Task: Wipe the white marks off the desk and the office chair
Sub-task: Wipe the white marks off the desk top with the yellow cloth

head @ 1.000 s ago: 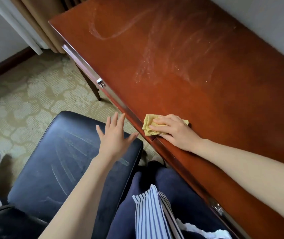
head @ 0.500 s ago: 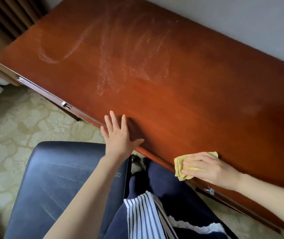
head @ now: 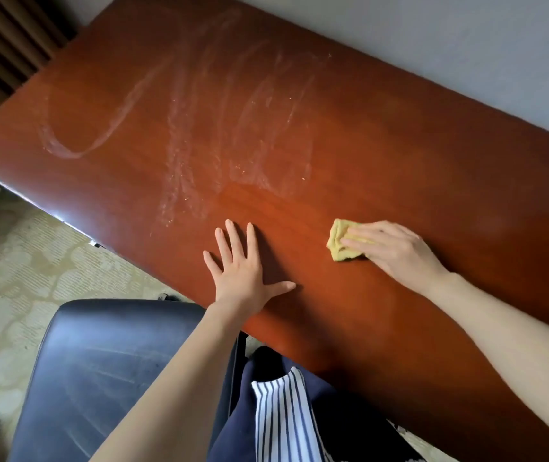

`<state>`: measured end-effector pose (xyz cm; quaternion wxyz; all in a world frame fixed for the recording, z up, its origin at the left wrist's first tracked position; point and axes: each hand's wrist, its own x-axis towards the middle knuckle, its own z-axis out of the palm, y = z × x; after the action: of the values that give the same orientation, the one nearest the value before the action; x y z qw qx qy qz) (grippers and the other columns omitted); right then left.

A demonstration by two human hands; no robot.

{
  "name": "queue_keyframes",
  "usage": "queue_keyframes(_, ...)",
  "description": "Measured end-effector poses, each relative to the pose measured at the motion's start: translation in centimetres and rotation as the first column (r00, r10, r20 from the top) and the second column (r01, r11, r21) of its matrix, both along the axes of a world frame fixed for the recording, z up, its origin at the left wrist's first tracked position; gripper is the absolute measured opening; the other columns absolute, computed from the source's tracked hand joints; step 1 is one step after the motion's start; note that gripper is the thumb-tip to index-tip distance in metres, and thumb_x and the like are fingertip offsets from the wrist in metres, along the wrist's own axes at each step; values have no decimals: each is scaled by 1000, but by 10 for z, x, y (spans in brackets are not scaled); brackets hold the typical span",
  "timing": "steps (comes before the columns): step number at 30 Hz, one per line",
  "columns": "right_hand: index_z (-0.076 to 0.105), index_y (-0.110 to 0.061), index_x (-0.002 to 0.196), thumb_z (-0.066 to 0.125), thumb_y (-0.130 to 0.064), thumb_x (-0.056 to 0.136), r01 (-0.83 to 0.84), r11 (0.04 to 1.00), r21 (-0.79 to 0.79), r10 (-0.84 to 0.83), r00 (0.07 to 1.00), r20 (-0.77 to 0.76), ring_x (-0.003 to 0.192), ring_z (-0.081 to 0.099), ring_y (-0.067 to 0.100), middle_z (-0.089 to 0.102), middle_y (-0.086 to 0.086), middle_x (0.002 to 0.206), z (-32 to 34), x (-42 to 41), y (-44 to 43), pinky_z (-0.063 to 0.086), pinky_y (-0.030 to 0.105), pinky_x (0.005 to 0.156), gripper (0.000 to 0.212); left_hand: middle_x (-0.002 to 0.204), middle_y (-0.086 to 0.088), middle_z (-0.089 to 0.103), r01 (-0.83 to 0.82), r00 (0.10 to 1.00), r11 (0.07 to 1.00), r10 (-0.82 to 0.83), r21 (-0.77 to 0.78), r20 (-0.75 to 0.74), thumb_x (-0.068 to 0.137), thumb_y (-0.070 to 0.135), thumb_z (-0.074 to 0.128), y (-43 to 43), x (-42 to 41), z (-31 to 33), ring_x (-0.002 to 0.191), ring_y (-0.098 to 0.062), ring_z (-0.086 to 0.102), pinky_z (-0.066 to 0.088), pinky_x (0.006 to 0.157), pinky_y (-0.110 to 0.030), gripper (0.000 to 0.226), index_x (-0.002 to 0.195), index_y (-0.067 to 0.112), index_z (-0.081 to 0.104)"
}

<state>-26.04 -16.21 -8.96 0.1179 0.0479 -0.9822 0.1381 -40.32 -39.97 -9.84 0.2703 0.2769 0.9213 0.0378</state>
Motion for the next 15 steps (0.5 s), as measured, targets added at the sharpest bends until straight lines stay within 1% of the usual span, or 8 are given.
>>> queue_keyframes(1,70,-13,113,74,5,73,69,998,-12,-69,997,42,103,64,25,67,6,114,-1,-9,6,55,45,77,44,150,-17,-34,-15,1000,1000,15,-7,17,64,82,53,3,1,-1,139,-37,-29,-5,110,-62,132,145,15,-26)
queue_keyframes(3,68,-10,115,72,7,75,195,980,-40,-192,979,69,105,62,28,67,9,115,-4,-34,21,54,48,79,44,146,-15,-41,-31,998,999,33,-21,55,63,83,54,5,3,-3,136,-37,-35,-10,108,-62,135,142,17,-33)
queue_keyframes(6,65,-5,118,66,10,79,337,933,-122,-322,938,130,111,56,30,64,14,118,-5,-68,31,51,48,90,41,132,-8,-57,-40,991,998,46,-47,127,61,84,54,6,-1,-5,129,-33,-45,-15,106,-61,136,132,22,-44)
queue_keyframes(8,63,-8,122,60,6,86,452,877,-164,-433,891,137,115,52,27,61,13,122,-6,-96,35,47,41,97,39,122,-5,-64,-34,987,997,45,-69,156,60,85,53,7,-3,-6,118,-30,-54,-17,105,-61,137,127,24,-48)
queue_keyframes(10,61,-11,125,56,0,90,562,801,-207,-542,827,151,115,49,23,60,9,125,-7,-125,34,44,33,99,36,120,-3,-66,-29,983,996,44,-85,177,59,85,54,7,-4,-6,110,-26,-60,-20,103,-60,138,128,25,-49)
queue_keyframes(12,61,-12,125,54,-4,93,599,774,-205,-578,801,156,111,48,24,61,7,124,-8,-150,23,43,32,95,34,121,-2,-65,-21,980,995,39,-97,193,58,86,53,7,-4,-6,108,-25,-62,-25,100,-58,138,130,25,-48)
queue_keyframes(15,61,-14,126,54,-5,93,542,812,-216,-517,840,165,106,47,25,62,6,123,-10,-172,-2,43,38,91,35,122,0,-66,-10,975,994,34,-108,219,53,92,46,6,-8,-6,109,-21,-63,-34,89,-51,137,127,29,-50)
